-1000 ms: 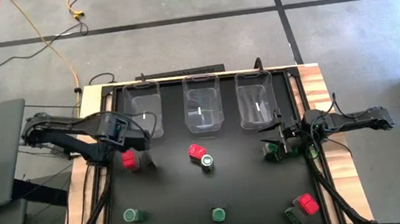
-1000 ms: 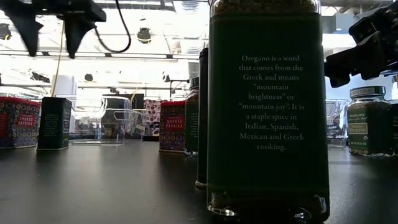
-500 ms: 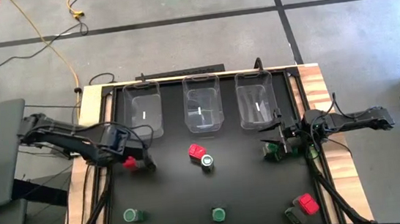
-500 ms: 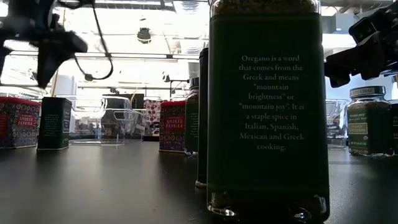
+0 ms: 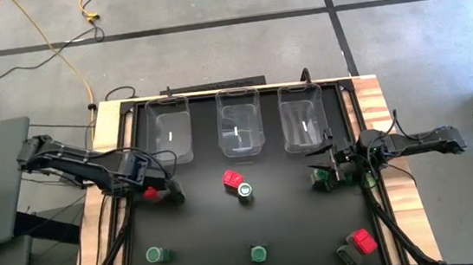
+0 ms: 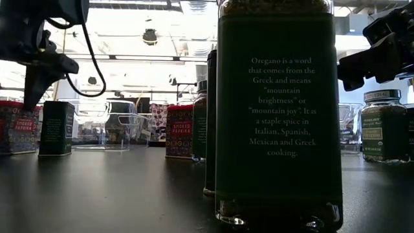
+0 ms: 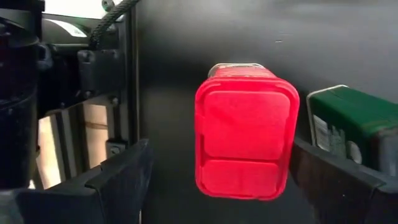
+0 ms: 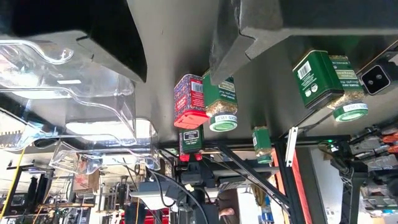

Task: Sort spices by type
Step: Put the red seasoning can into the left transparent bin

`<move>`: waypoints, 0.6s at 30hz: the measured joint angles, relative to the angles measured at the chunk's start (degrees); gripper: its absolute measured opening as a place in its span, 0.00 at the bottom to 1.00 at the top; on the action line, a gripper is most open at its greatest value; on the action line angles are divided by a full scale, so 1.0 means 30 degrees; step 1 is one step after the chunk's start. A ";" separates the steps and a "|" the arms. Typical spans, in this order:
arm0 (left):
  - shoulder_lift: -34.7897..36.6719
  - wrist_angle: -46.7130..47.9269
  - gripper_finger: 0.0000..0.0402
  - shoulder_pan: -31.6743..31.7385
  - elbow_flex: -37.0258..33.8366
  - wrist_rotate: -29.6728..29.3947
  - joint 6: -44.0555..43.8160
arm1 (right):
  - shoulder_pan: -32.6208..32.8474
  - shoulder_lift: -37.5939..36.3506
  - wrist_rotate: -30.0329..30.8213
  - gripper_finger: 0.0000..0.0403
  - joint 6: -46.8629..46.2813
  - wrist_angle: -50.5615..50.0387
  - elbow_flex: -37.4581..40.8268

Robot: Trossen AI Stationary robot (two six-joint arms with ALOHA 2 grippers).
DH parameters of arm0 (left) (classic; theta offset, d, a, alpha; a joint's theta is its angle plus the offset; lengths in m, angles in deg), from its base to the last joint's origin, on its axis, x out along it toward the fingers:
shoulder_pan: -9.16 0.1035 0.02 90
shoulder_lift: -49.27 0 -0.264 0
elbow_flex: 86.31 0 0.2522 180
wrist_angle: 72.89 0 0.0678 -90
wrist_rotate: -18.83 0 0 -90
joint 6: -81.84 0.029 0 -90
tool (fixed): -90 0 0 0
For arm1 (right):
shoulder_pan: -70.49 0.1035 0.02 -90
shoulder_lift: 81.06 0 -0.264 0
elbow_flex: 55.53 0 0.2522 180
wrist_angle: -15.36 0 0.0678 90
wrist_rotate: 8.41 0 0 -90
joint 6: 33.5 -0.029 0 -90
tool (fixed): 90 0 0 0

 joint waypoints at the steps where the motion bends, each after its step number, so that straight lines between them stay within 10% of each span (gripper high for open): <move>1: 0.0007 -0.0097 0.88 0.0000 -0.0126 -0.0035 0.0004 | -0.0001 0.0001 -0.0005 0.51 0.0001 0.0000 -0.0003; 18: 0.0000 -0.0116 0.84 0.0771 -0.0430 -0.1388 0.1673 | 0.0001 0.0000 -0.0001 0.51 0.0004 0.0000 -0.0001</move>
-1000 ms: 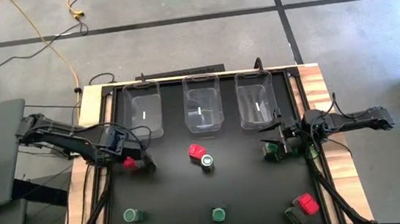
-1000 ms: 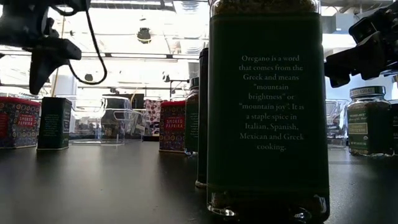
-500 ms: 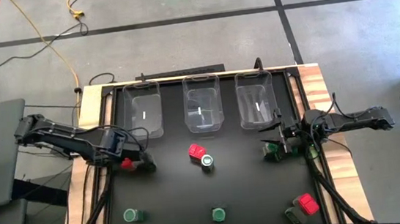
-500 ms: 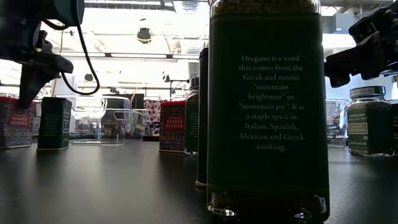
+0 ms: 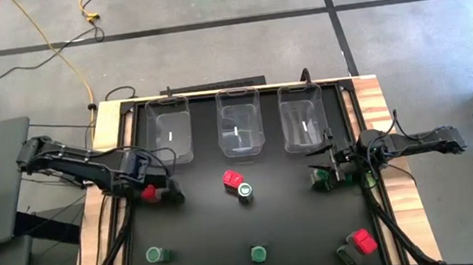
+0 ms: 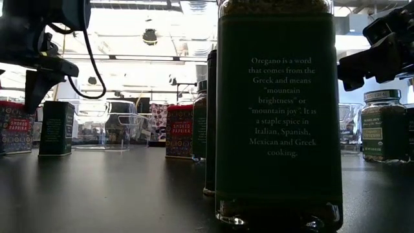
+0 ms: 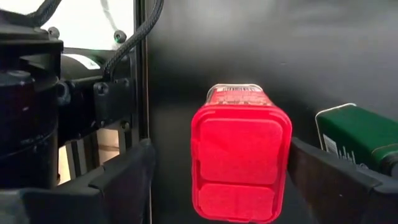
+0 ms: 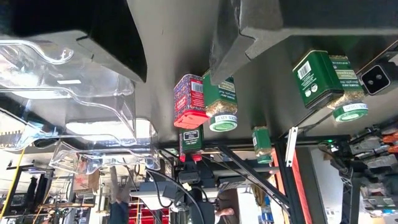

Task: Sort spices by type
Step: Put the red seasoning can into the left transparent bin

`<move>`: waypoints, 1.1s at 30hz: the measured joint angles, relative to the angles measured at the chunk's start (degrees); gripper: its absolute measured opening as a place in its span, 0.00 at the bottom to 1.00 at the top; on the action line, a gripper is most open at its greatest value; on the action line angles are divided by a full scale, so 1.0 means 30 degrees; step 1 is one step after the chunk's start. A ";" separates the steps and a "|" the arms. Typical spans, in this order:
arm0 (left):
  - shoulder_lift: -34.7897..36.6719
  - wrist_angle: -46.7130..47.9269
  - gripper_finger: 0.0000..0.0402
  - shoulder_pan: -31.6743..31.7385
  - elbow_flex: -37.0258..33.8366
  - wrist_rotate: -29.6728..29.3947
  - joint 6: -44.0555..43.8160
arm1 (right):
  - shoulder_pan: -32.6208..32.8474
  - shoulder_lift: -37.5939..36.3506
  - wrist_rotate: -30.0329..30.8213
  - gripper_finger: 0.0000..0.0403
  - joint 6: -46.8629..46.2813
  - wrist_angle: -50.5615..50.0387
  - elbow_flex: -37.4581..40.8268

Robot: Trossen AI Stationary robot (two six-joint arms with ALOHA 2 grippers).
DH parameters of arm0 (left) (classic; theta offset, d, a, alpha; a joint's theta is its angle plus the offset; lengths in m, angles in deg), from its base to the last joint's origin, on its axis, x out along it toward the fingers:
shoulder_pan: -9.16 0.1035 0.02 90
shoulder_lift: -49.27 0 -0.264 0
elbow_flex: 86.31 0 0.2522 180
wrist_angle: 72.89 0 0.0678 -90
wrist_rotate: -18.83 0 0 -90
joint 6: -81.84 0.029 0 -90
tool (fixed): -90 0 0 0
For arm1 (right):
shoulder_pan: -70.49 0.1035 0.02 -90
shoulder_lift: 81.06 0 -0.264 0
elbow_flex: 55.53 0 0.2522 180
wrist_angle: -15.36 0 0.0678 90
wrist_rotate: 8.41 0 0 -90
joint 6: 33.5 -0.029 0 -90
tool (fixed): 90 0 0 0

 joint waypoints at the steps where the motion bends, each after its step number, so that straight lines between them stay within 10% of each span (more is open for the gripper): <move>1: 0.0000 0.0000 0.84 0.0062 0.0000 -0.0071 0.0104 | -0.0003 0.0001 -0.0003 0.51 -0.0006 0.0000 -0.0001; 33: -0.0182 -0.1604 0.82 0.0220 -0.0219 0.0170 0.1253 | -0.0007 -0.0006 -0.0006 0.51 -0.0001 0.0007 -0.0006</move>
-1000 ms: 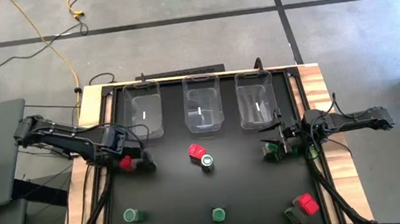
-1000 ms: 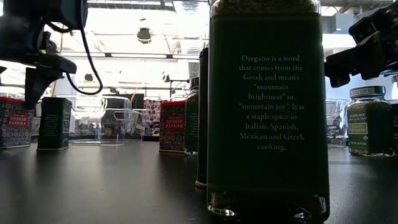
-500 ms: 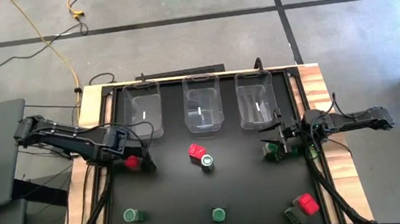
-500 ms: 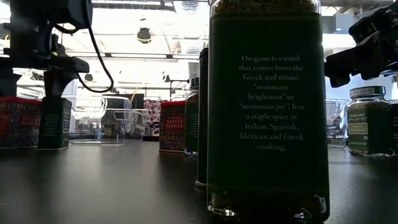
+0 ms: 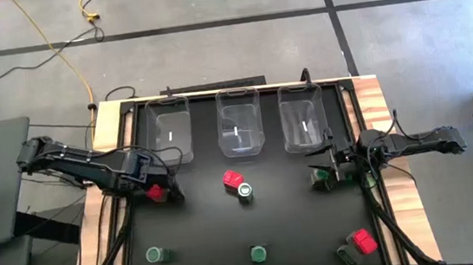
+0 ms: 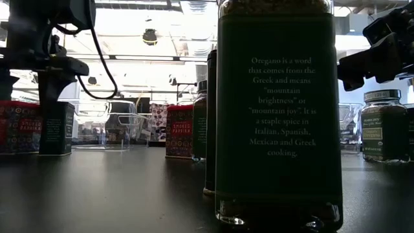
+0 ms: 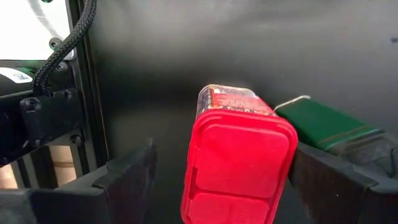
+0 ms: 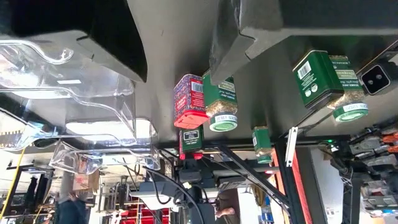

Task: Sort spices by type
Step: Put the red seasoning can into the left transparent bin

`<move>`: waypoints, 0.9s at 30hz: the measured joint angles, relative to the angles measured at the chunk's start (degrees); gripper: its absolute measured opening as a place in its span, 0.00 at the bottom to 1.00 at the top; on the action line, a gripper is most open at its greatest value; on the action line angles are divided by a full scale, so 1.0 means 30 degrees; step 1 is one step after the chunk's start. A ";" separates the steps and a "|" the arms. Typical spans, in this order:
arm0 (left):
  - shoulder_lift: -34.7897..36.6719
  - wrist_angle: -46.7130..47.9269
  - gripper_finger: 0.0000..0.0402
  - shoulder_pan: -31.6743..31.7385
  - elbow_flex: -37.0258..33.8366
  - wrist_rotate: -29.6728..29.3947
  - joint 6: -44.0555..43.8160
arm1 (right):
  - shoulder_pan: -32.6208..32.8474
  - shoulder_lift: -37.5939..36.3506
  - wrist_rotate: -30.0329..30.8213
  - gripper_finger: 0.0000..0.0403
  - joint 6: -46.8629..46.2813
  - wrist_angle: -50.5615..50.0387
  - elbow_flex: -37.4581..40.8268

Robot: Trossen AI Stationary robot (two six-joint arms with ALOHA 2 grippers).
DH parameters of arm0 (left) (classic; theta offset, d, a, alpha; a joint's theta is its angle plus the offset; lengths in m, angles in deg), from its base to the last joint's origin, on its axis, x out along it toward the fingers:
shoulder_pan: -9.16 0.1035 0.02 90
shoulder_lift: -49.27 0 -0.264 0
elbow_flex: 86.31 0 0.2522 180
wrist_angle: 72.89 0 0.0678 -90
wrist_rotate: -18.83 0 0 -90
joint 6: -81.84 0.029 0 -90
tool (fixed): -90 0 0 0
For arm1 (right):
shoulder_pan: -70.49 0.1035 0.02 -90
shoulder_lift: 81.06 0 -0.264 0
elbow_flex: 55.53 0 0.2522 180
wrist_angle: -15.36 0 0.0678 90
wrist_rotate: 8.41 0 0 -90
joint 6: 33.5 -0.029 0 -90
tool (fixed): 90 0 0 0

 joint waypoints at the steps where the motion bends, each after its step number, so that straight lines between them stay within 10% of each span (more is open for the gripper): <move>1: 0.0000 0.0052 0.82 0.0000 0.0000 0.0054 0.0224 | 0.0004 0.0000 0.0004 0.51 0.0003 0.0000 0.0003; 27: 0.0007 -0.0268 0.54 -0.0007 -0.0029 0.0146 0.0712 | 0.0007 0.0000 0.0000 0.51 -0.0002 0.0000 0.0004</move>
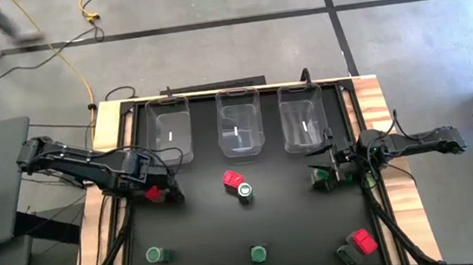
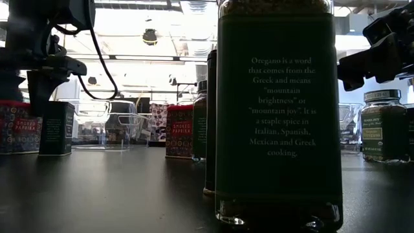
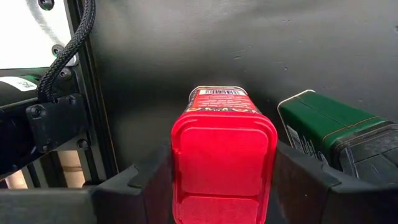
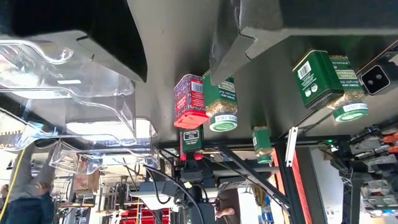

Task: Sort spices by type
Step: Put the red seasoning can into the left transparent bin

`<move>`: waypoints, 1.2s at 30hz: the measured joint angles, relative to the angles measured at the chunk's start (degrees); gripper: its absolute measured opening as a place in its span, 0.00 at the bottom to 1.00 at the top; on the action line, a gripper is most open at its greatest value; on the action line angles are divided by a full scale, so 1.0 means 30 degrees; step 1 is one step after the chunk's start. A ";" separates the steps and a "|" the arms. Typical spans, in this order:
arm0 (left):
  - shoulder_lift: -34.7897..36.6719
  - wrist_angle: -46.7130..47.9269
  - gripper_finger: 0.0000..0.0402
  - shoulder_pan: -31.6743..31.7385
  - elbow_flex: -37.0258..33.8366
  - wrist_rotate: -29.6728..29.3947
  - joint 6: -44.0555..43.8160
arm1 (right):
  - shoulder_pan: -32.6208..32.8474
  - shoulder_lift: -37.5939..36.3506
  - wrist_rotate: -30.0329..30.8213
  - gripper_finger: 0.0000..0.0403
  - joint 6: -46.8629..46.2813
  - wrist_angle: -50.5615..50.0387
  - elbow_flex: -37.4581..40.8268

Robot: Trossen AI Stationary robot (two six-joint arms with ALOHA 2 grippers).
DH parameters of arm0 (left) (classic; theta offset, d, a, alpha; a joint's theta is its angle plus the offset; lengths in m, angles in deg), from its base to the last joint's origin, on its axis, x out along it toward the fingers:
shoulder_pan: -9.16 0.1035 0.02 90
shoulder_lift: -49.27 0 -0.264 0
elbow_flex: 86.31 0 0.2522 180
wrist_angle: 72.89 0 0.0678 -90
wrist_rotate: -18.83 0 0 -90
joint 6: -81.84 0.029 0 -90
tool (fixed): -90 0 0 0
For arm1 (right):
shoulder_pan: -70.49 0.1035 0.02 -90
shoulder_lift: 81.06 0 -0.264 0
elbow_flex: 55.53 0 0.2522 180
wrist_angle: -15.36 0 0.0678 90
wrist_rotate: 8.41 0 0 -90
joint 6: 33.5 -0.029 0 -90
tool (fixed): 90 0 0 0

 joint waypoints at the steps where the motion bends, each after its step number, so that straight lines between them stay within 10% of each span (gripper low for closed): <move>1: 0.0000 -0.0007 0.54 0.0004 0.0000 0.0000 -0.0080 | 0.0000 0.0000 0.0000 0.51 0.0000 0.0000 -0.0004; 36: 0.0073 0.5959 0.54 0.0000 0.5741 -0.0226 0.1365 | -0.0004 0.0000 0.0007 0.51 -0.0003 0.0000 -0.0001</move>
